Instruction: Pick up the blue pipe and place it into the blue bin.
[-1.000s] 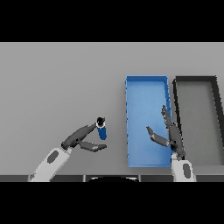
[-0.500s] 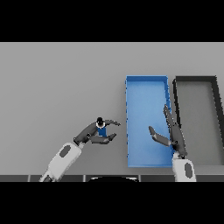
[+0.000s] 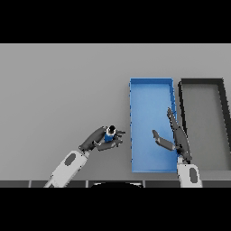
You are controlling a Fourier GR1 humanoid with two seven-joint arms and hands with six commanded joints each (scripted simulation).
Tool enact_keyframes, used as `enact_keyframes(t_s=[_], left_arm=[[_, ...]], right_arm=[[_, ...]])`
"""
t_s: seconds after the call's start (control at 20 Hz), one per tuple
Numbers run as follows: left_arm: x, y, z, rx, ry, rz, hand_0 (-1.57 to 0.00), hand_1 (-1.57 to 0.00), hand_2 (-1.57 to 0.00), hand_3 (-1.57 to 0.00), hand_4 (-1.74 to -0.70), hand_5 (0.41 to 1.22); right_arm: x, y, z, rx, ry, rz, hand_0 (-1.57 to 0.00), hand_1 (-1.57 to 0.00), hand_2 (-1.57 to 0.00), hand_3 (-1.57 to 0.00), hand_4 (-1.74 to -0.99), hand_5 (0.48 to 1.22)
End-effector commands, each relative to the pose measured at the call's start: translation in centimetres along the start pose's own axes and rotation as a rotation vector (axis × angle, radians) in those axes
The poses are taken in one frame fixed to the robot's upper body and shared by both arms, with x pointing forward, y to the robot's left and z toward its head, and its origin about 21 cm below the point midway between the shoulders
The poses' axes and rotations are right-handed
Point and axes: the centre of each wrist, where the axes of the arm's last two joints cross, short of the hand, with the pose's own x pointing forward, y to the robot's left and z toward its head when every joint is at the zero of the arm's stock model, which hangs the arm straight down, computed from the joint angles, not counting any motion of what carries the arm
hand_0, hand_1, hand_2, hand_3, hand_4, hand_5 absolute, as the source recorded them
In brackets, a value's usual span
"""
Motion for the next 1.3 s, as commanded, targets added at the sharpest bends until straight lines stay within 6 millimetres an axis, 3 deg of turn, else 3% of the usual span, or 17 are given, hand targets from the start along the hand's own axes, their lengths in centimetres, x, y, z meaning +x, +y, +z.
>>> enact_keyframes(t_s=[0.0,0.25,0.4,0.6,1.25], left_arm=[[0.7,-0.1,-0.4,0.0,-0.025,-0.002,-1.45,-1.47,-1.48,-1.39,-1.69,1.179],[4.0,-0.7,-1.4,-0.045,-0.166,-0.006,-1.53,-1.54,-1.54,-1.44,-1.72,1.207],[5.7,-0.8,-2.6,-0.076,-0.169,-0.015,-1.55,-1.55,-1.56,-1.44,-1.72,1.214],[7.4,-1.2,-2.6,-0.113,-0.165,-0.028,-1.56,-1.56,-1.56,-1.44,-1.73,1.218],[7.2,-1.1,-2.6,-0.129,-0.133,-0.042,-1.57,-1.57,-1.57,-1.44,-1.73,1.221]], right_arm=[[0.3,0.0,-0.4,-0.002,0.007,0.0,0.0,0.0,0.0,0.0,-1.245,0.621],[0.1,-0.3,0.0,-0.002,0.014,0.019,0.0,0.0,0.0,0.0,-1.228,0.629],[-0.1,-0.3,0.0,0.002,0.013,0.026,0.0,0.0,0.0,0.0,-1.217,0.635],[-0.3,-0.4,0.1,-0.006,0.001,0.032,0.0,0.0,0.0,0.0,-1.195,0.635],[1.0,-1.0,0.2,0.046,-0.056,-0.037,0.0,0.0,0.0,0.0,-1.195,0.61]])
